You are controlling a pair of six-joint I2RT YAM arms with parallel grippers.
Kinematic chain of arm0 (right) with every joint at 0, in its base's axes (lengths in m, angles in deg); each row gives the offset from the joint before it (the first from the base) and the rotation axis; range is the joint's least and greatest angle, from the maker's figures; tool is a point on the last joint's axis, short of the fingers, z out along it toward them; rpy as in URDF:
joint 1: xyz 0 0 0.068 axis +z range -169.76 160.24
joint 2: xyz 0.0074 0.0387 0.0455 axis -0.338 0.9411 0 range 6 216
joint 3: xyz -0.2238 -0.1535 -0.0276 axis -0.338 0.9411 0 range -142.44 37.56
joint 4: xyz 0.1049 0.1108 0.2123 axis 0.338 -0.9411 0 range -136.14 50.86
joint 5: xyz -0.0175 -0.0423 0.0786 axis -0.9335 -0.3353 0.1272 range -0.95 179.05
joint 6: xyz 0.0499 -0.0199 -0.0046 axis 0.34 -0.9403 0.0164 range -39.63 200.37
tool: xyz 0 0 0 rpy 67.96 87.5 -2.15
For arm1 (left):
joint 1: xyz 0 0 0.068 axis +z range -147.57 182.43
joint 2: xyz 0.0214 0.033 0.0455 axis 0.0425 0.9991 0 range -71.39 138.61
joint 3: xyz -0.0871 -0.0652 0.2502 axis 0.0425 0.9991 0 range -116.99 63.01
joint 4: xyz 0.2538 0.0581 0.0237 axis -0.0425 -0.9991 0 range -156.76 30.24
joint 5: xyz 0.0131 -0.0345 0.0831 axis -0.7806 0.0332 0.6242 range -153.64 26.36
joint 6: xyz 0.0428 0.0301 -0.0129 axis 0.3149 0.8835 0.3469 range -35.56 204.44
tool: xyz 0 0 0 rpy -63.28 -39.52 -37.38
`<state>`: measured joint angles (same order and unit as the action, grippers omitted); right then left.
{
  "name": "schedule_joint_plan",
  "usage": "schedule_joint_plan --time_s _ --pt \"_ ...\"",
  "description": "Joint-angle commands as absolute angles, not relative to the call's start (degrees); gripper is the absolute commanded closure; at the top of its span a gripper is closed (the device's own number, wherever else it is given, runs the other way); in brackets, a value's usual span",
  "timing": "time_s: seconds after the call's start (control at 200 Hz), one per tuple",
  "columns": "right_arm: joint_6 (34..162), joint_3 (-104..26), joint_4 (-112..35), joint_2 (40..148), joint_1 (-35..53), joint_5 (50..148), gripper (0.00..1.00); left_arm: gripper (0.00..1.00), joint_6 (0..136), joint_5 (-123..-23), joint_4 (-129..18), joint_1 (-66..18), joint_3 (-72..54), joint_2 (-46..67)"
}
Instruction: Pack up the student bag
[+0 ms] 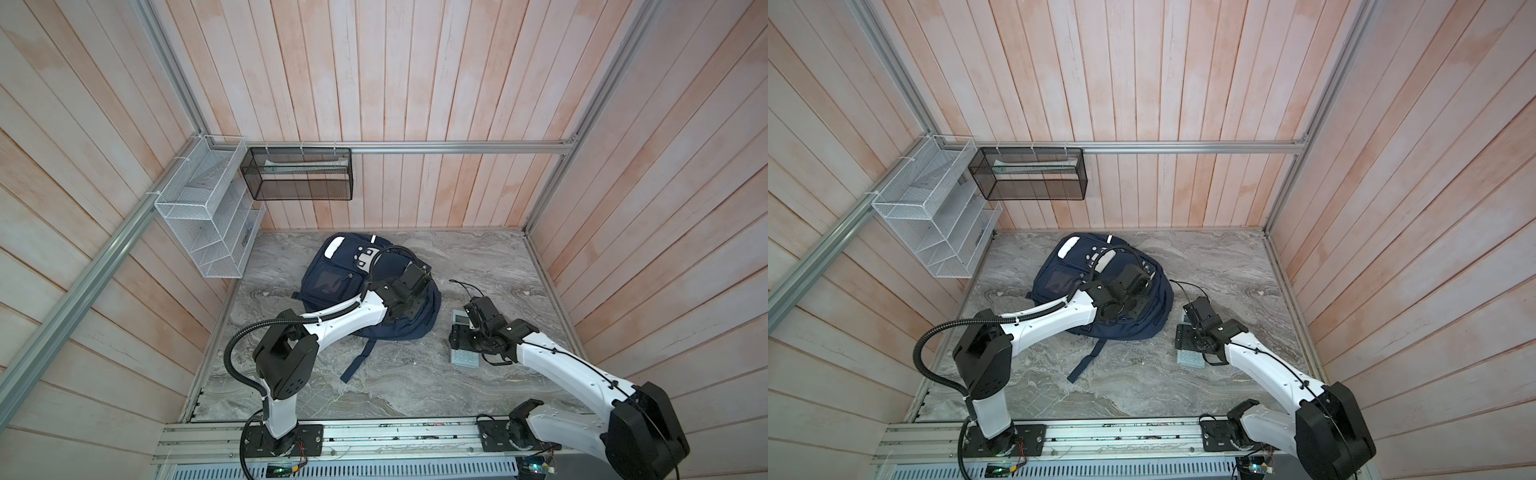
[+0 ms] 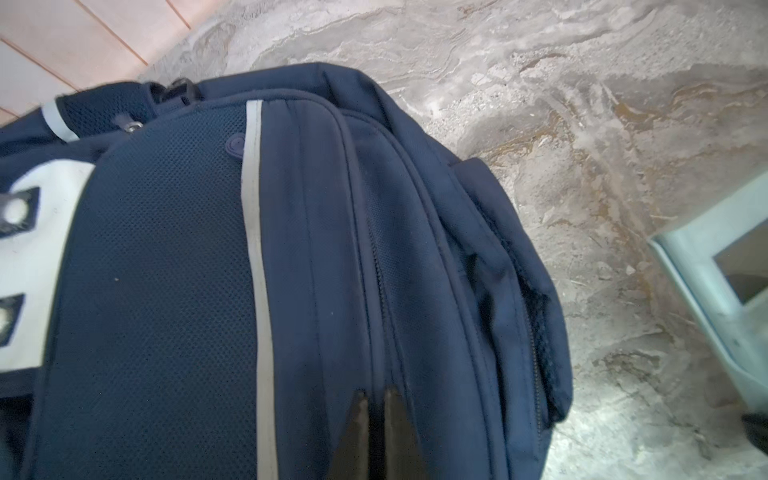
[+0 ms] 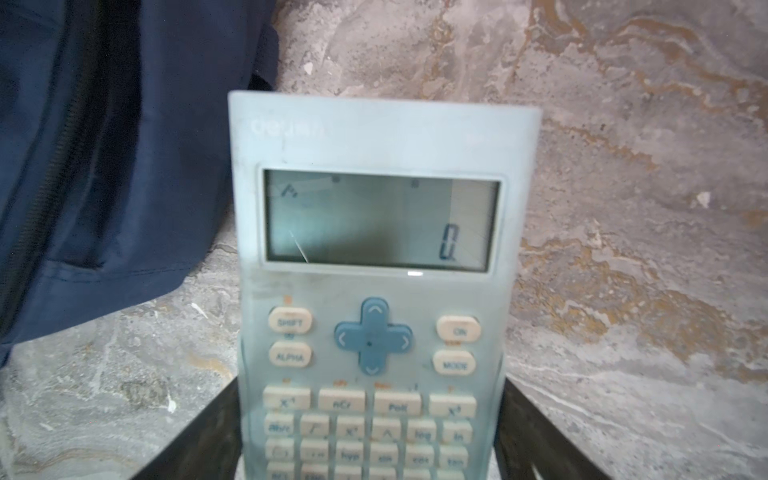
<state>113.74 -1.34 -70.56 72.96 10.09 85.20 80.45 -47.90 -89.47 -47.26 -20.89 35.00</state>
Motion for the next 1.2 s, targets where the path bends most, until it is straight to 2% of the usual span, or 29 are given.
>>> schedule_joint_plan --time_s 0.0,0.05,0.225,0.245,0.29,0.31,0.34,0.38,0.43,0.625,0.825,1.195 --pt "111.0 -5.4 -67.5 74.6 9.8 86.2 0.54 0.96 81.8 -43.6 -87.5 -46.1 -22.0 33.7" --pt "110.4 -6.4 -67.6 75.4 9.7 86.2 0.54 0.87 82.1 -44.8 -87.4 -46.1 -22.2 34.0" --pt "109.4 -8.5 -65.0 76.4 8.6 88.3 0.54 0.93 82.0 -46.3 -86.7 -45.6 -22.4 35.9" --pt "109.3 -9.1 -64.9 76.7 8.5 88.6 0.54 0.89 82.1 -46.7 -86.6 -45.3 -22.7 36.4" --pt "108.8 -10.5 -64.5 77.6 8.5 89.0 0.54 0.72 82.6 -48.3 -86.4 -44.5 -23.2 37.7" --pt "108.6 -11.1 -64.2 78.1 8.5 89.2 0.54 0.70 82.8 -49.0 -86.2 -44.2 -23.4 38.2" --pt "108.5 -11.9 -63.9 78.7 8.4 89.4 0.54 0.74 82.8 -49.3 -86.2 -43.7 -23.6 39.2" --pt "108.2 -13.0 -63.7 79.6 8.5 89.5 0.54 0.89 82.4 -50.1 -86.7 -43.2 -24.1 40.3" --pt "107.9 -14.3 -63.4 80.6 8.4 89.7 0.54 1.00 81.9 -50.9 -87.1 -42.8 -24.5 40.5" --pt "107.3 -20.2 -61.0 85.9 8.2 93.4 0.55 1.00 80.4 -51.1 -87.0 -41.0 -24.6 33.7" --pt "107.9 -30.9 -58.8 96.6 8.3 101.1 0.55 1.00 70.8 -65.4 -83.7 -34.5 -23.0 24.2" --pt "112.3 -56.2 -63.9 118.9 12.0 108.6 0.53 1.00 64.1 -74.5 -75.6 -30.5 -13.3 21.1"
